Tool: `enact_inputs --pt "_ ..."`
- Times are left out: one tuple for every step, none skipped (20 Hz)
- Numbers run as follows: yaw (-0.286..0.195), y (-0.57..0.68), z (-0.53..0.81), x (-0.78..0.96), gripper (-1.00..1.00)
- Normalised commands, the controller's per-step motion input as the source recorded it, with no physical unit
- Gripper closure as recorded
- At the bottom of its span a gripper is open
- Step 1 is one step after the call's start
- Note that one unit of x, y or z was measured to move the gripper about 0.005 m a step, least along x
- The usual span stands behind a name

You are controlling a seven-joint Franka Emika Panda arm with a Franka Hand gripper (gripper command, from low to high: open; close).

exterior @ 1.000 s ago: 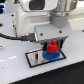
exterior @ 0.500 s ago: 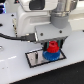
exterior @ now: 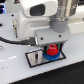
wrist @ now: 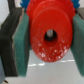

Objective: Insert the blue gear onto the right peg, followed by the red gear

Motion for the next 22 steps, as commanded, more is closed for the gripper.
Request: enact_inputs --pt "0.0 -0.01 -0.06 0.12 1.0" --pt "0.0 0.01 -0.03 0.18 1.0" --pt "0.0 0.0 -0.08 0.11 -1.0" --pt "0.0 0.01 -0.03 0.15 1.0" --pt "0.0 0.03 -0.01 0.14 1.0" --pt "0.0 0.05 0.0 0.13 1.0" --pt "0.0 0.06 0.0 0.14 1.0" --pt "0.0 0.09 0.26 0.07 -1.0" --pt "0.0 0.07 0.0 0.14 1.0" --pt "0.0 0.07 0.0 0.14 1.0" --pt "0.0 0.11 0.3 0.07 -1.0" --pt "0.0 0.02 0.46 0.01 -1.0" --pt "0.0 0.05 0.6 0.0 -1.0" --pt "0.0 0.05 0.68 0.0 -1.0" --pt "0.0 0.04 0.73 0.0 -1.0" --pt "0.0 0.04 0.76 0.0 -1.0" --pt "0.0 0.03 0.76 0.0 -1.0" --pt "0.0 0.01 0.73 -0.01 -1.0" --pt "0.0 0.0 0.66 -0.01 -1.0" --pt "0.0 -0.01 0.53 0.0 -1.0" --pt "0.0 -0.01 0.29 0.0 -1.0" --pt "0.0 -0.02 0.08 0.01 -1.0"
